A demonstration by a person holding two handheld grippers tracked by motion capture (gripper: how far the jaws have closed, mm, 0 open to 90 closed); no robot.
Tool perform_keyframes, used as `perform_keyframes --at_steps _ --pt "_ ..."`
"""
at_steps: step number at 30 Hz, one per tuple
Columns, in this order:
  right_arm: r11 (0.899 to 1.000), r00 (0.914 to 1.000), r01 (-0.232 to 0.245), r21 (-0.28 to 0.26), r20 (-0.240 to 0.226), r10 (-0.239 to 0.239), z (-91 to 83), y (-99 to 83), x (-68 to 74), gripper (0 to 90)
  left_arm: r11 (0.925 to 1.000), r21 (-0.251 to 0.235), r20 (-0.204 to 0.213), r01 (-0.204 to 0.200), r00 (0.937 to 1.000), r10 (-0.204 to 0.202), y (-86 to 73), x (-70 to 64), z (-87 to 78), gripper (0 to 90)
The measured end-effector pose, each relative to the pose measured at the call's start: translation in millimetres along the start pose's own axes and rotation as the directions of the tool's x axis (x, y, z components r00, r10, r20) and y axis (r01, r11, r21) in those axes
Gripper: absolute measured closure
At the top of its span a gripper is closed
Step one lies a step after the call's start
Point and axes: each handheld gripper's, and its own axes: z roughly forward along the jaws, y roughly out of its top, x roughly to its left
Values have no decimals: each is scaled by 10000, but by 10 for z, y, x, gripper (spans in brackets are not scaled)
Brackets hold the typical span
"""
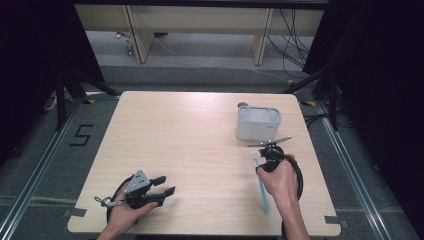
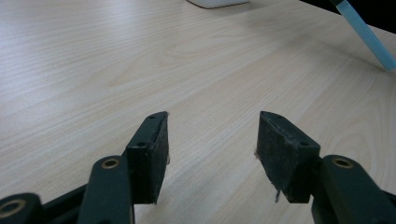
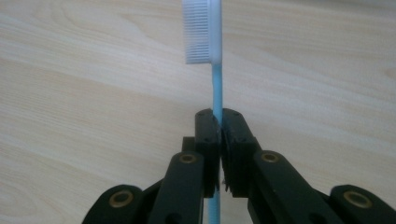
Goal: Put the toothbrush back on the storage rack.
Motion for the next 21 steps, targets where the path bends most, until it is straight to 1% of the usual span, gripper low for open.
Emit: perform_keyframes --at_steps 1,2,3,4,5,6,7,8,9,10,11,12,13,15,16,17,19,20,21 --pt "9999 9999 -4 -116 -150 3 2 -2 -6 860 10000 11 -14 -19 10000 19 0 1 -1 433" --pt "9989 9995 323 -345 -53 -325 6 -6 -25 860 10000 7 -25 -15 10000 15 0 -1 -1 433" --pt "9987 9995 311 -399 26 -311 3 -11 -16 860 10000 4 -27 -20 10000 20 0 -2 -1 433" --pt "9978 9994 341 -566 14 -341 4 -15 -19 860 10000 3 -32 -31 10000 31 0 -3 -1 433" --pt "9959 9989 471 -772 -13 -474 6 -15 -31 860 10000 -22 -37 -12 10000 12 -1 -5 1 433" --pt "9955 9992 394 -866 -5 -396 3 -21 -19 860 10000 -26 -49 -13 10000 13 -1 -7 0 433" --pt "9946 9990 420 -946 -105 -432 -3 -26 -24 860 10000 -25 -53 -3 10000 2 -2 -9 0 434" --pt "9937 9993 371 -1060 -9 -374 -9 -34 -13 860 10000 41 -110 -53 9999 53 0 -10 -6 434" --pt "9933 9996 258 -1129 -65 -267 -12 -35 -5 860 10000 2 -49 -36 10000 36 -1 -8 -2 433" --pt "9913 9989 475 -1231 20 -476 -22 -40 -22 860 10000 4 -62 -58 10000 58 -1 -8 -2 434" --pt "9897 9995 306 -1396 -7 -310 -23 -41 -8 860 10000 0 -61 -42 10000 42 -2 -9 -1 434" --pt "9846 9984 562 -1657 200 -537 -27 -45 -23 860 10000 -2 -64 -54 10000 54 -1 -8 -2 434" --pt "9836 9979 643 -1686 72 -640 -31 -47 -36 860 10000 -7 -67 -55 10000 55 -2 -8 -2 434" --pt "9773 9974 714 -1997 131 -702 -17 -55 -42 860 10000 -6 -67 -56 10000 56 -2 -10 -2 434" --pt "9772 9982 577 -2045 -46 -600 -20 -60 -34 860 10000 -3 -67 -63 10000 63 -2 -10 -2 434" --pt "9738 9979 596 -2196 -120 -638 -13 -63 -42 860 10000 -3 -68 -58 10000 58 -2 -11 -2 434" --pt "9678 9978 660 -2430 75 -662 -4 -76 -46 860 10000 -5 -72 -47 10000 47 -2 -11 -2 434" --pt "9662 9993 305 -2561 -121 -347 -10 -84 -28 860 10000 -4 -67 -42 10000 42 -2 -10 -3 434" --pt "9640 9988 455 -2618 -57 -487 -20 -80 -44 860 10000 26 -124 -39 9999 39 -1 -13 -7 434"
